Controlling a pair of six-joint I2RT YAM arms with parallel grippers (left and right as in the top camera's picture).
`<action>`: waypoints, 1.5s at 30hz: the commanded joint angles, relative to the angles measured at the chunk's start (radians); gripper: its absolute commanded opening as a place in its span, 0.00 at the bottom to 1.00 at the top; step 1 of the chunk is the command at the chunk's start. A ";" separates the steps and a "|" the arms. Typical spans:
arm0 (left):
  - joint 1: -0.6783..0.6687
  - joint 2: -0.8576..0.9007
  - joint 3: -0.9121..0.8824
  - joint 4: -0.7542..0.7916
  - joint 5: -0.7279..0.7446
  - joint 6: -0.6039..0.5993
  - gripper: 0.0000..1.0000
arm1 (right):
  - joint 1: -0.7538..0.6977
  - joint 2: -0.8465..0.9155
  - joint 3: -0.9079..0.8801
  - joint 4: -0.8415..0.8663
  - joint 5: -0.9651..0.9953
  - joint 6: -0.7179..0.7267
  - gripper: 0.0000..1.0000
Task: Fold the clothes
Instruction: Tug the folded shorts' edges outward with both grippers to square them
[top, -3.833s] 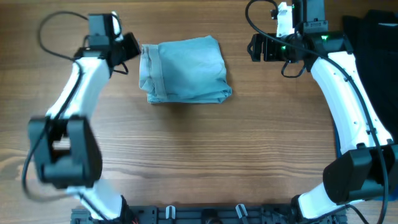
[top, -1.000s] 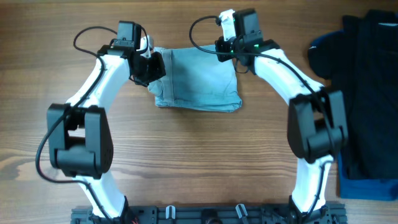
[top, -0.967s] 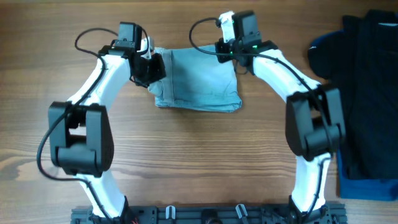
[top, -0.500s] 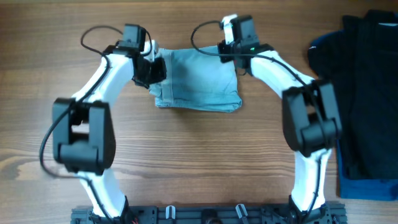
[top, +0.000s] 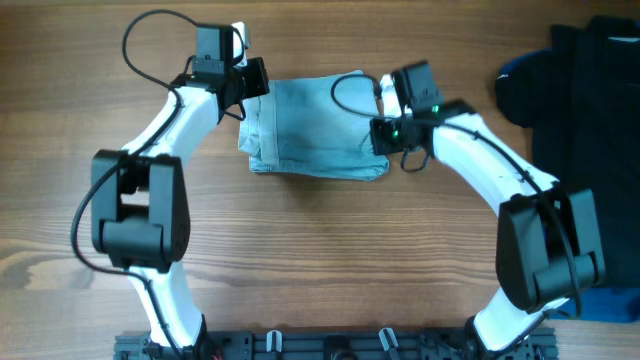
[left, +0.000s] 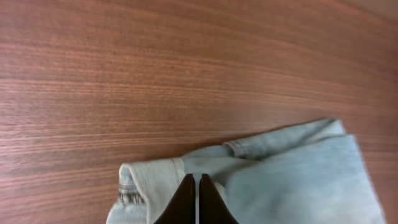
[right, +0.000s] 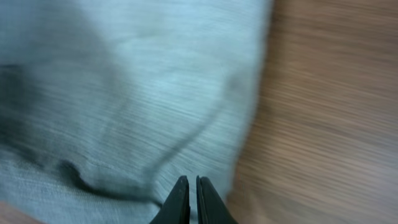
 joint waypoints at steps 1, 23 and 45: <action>-0.004 0.066 -0.001 0.029 -0.010 -0.017 0.04 | -0.003 0.013 -0.129 0.092 -0.114 -0.027 0.07; 0.063 -0.266 0.040 -0.518 -0.040 -0.102 0.63 | -0.003 -0.185 -0.121 0.077 -0.032 0.034 0.76; 0.018 0.028 -0.021 -0.673 0.001 -0.045 0.67 | -0.005 -0.129 -0.123 0.137 0.083 -0.067 0.89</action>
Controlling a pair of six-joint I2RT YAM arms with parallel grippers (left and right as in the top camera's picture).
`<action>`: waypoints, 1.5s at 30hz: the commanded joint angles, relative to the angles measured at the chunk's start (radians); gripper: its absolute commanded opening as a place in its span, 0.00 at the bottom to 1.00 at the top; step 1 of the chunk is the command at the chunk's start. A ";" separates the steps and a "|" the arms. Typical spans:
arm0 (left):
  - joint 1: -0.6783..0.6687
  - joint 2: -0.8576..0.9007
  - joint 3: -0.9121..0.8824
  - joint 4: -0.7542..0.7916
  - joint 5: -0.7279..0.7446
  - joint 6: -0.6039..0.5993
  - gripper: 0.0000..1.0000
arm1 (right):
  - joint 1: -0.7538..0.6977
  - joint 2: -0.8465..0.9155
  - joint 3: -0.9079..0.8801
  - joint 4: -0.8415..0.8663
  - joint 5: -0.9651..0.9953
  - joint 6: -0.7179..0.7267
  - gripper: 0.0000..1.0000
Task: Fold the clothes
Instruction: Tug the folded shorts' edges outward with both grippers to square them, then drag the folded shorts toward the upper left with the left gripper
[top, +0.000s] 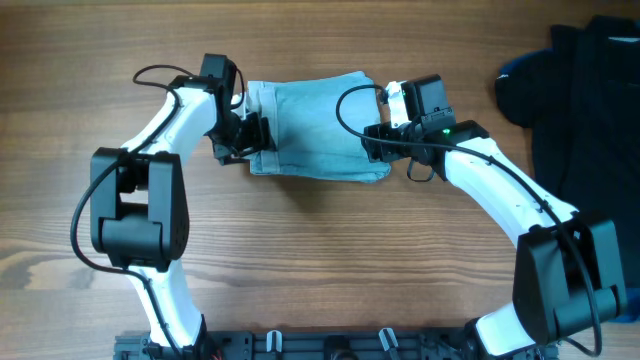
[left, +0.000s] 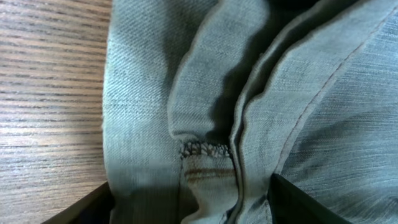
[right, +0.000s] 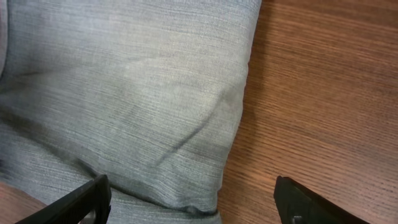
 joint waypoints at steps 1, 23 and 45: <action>0.004 0.019 -0.011 -0.032 -0.107 -0.064 0.67 | -0.012 0.014 0.012 0.025 0.018 -0.024 0.93; -0.011 -0.395 -0.011 0.027 -0.312 -0.140 0.04 | -0.206 0.013 0.090 -0.130 0.016 0.083 0.99; -0.015 0.145 -0.011 0.413 -0.439 -0.092 0.04 | -0.206 0.013 0.090 -0.117 0.011 0.090 1.00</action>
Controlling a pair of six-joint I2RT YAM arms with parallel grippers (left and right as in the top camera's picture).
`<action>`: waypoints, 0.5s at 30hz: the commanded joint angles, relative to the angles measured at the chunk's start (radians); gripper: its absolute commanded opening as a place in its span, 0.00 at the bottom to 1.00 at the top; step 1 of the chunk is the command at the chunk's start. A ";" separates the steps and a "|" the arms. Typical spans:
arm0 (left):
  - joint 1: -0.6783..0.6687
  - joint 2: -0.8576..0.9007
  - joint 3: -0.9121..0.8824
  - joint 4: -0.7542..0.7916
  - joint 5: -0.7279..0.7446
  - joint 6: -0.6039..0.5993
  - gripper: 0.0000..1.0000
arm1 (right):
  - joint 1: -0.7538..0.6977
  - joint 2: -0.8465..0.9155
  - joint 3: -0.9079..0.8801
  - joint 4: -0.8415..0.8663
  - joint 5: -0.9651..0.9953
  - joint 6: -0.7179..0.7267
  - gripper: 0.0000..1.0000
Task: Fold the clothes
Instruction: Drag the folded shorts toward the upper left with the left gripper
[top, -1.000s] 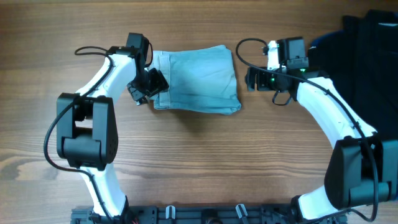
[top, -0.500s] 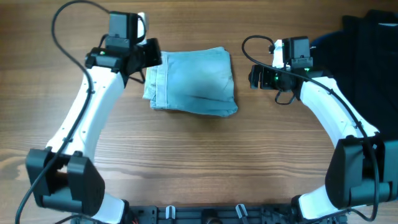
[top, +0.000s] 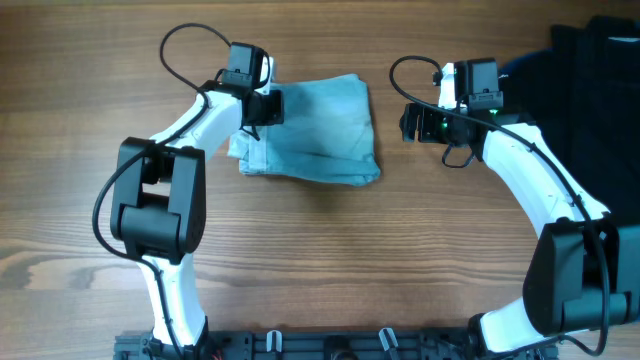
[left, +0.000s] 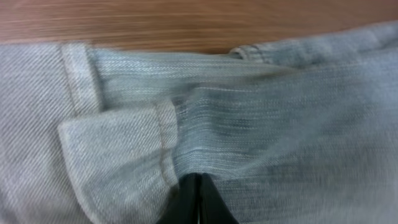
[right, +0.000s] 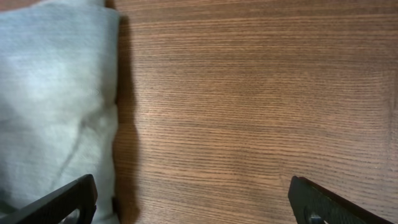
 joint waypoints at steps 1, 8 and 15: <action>0.113 0.078 -0.017 -0.113 -0.250 -0.360 0.04 | -0.004 0.013 0.016 0.003 0.004 0.010 1.00; 0.325 0.078 -0.017 -0.225 -0.204 -0.625 0.04 | -0.004 0.013 0.016 0.003 0.004 0.010 1.00; 0.549 0.014 -0.016 -0.186 -0.075 -0.484 0.04 | -0.004 0.013 0.016 0.003 0.004 0.010 1.00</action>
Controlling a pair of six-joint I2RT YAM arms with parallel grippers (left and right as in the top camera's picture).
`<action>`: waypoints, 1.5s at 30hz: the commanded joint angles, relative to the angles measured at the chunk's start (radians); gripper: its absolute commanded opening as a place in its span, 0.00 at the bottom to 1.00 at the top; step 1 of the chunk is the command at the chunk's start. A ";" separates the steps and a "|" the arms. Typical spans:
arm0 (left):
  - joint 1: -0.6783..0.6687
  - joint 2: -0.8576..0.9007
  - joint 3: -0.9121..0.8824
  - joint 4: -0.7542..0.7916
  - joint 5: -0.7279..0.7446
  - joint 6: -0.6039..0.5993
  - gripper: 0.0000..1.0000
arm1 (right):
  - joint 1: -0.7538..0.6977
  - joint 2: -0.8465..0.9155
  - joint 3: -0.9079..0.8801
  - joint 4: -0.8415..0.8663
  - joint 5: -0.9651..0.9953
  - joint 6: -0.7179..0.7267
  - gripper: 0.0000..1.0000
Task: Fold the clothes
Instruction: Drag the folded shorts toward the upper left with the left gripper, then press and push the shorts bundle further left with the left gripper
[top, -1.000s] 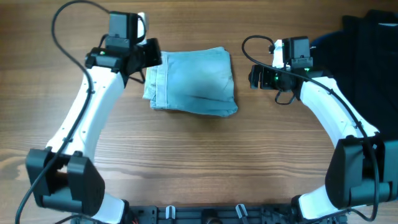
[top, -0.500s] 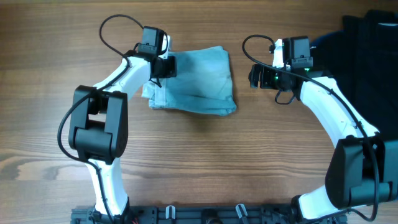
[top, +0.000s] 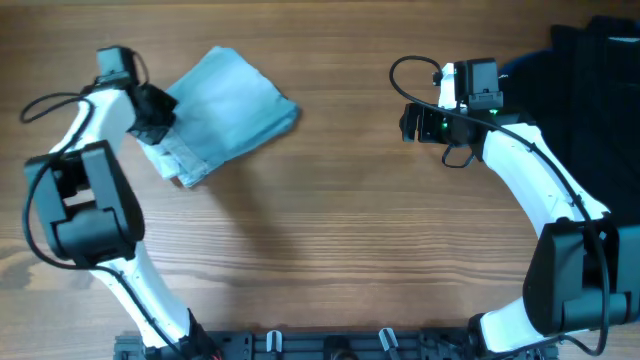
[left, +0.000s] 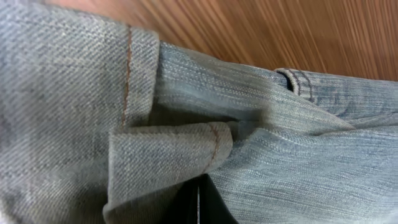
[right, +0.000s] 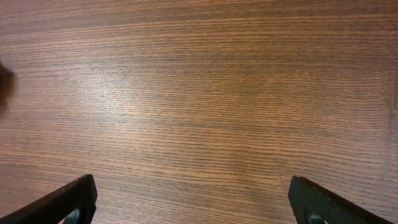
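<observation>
The folded light-blue denim garment (top: 228, 108) lies turned at an angle at the table's upper left. My left gripper (top: 157, 113) is at its left edge, shut on the denim. In the left wrist view the denim (left: 280, 155) with its stitched hems fills the picture, and the left gripper (left: 198, 208) shows as two dark fingers pressed together under a fold. My right gripper (top: 408, 122) hovers right of centre, open, far from the garment. The right wrist view has the right gripper (right: 199, 208) spread wide over bare wood.
A heap of dark clothing (top: 590, 90) lies along the right edge of the wooden table (top: 330, 250), close behind the right arm. A bit of blue cloth (top: 612, 305) shows at the lower right edge.
The left gripper has moved from the table's top centre to the upper left, still shut, and the denim has come along and turned. The right arm has not moved.
At first both grippers were shut at the garment's left and right edges at top centre. Then both stood open over those edges. Then the left was shut on the upper left part and the right had drawn off to the right, open. Now the garment lies upper left.
</observation>
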 joint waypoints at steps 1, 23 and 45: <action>0.106 -0.019 -0.051 0.001 -0.099 0.100 0.04 | -0.004 0.013 0.016 0.003 0.004 0.010 1.00; -0.208 -0.161 -0.051 -0.108 0.006 0.582 0.04 | -0.004 0.013 0.016 0.003 0.004 0.010 1.00; -0.236 -0.285 -0.005 -0.259 0.064 0.586 0.04 | -0.004 0.013 0.016 0.003 0.004 0.010 1.00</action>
